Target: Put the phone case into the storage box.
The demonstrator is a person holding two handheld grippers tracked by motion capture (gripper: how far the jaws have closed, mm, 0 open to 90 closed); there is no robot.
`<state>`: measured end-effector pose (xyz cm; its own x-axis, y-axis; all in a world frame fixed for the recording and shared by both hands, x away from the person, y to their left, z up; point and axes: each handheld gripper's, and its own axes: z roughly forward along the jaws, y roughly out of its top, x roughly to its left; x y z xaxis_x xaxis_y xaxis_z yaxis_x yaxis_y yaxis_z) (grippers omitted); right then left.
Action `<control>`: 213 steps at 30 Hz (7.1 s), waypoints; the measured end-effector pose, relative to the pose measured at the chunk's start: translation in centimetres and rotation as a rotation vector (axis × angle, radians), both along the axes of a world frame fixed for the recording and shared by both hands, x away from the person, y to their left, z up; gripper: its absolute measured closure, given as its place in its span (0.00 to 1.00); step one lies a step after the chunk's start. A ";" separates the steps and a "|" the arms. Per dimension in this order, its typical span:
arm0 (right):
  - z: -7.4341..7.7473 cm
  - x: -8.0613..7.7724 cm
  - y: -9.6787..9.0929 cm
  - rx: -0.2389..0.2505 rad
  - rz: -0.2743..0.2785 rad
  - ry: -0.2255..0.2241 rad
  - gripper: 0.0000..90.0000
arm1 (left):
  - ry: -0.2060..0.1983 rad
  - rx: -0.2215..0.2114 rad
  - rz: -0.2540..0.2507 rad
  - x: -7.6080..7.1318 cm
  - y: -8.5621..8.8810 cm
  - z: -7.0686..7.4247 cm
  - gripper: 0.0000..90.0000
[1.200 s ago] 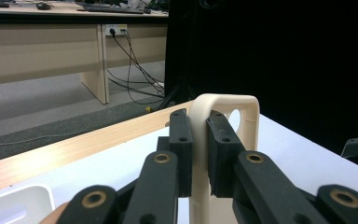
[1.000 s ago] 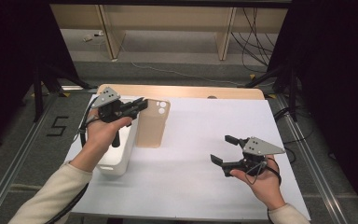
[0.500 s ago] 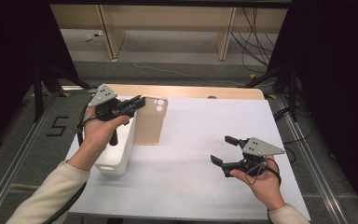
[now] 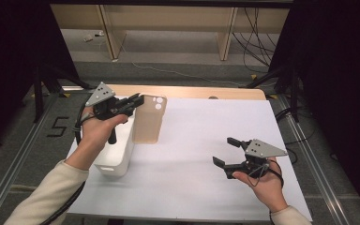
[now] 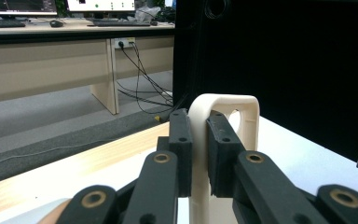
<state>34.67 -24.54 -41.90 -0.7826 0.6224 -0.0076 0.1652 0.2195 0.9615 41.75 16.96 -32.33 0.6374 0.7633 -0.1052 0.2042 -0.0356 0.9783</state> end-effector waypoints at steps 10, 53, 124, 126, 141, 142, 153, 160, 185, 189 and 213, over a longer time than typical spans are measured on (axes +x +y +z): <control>-0.2 0.0 -0.1 0.016 -0.002 -0.001 0.16 | -0.009 -0.007 0.011 0.2 0.6 0.2 0.91; -0.4 -0.2 -0.5 0.009 -0.019 0.010 0.16 | -0.042 -0.023 0.058 1.2 3.0 0.9 0.91; -0.8 -0.4 -0.4 0.000 -0.011 0.025 0.16 | -0.047 -0.002 0.122 3.8 6.6 0.3 0.91; -0.8 -0.5 -0.4 0.002 -0.012 0.050 0.16 | -0.049 0.003 0.124 3.8 6.7 0.4 0.91; -0.8 -0.4 -0.4 0.002 -0.007 0.028 0.16 | -0.048 0.001 0.139 4.7 7.3 0.3 0.91; -0.8 -0.4 -0.4 0.002 -0.007 0.029 0.16 | -0.049 0.003 0.139 4.8 7.4 0.3 0.91; -0.8 -0.5 -0.5 0.000 -0.007 0.027 0.16 | -0.046 0.002 0.137 5.3 7.5 0.0 0.91; -0.8 -0.7 -0.7 -0.017 -0.019 0.032 0.16 | -0.048 -0.001 0.143 5.7 7.6 0.0 0.91; -1.1 -0.8 -0.4 0.010 -0.002 0.028 0.16 | -0.049 0.009 0.156 6.8 8.0 -0.3 0.91; -1.1 -1.0 -0.3 0.032 0.006 0.047 0.16 | -0.048 0.006 0.161 7.0 8.1 -0.4 0.91; -1.1 -1.3 -0.3 0.013 0.010 0.024 0.16 | -0.033 0.006 0.179 8.0 8.5 -1.3 0.91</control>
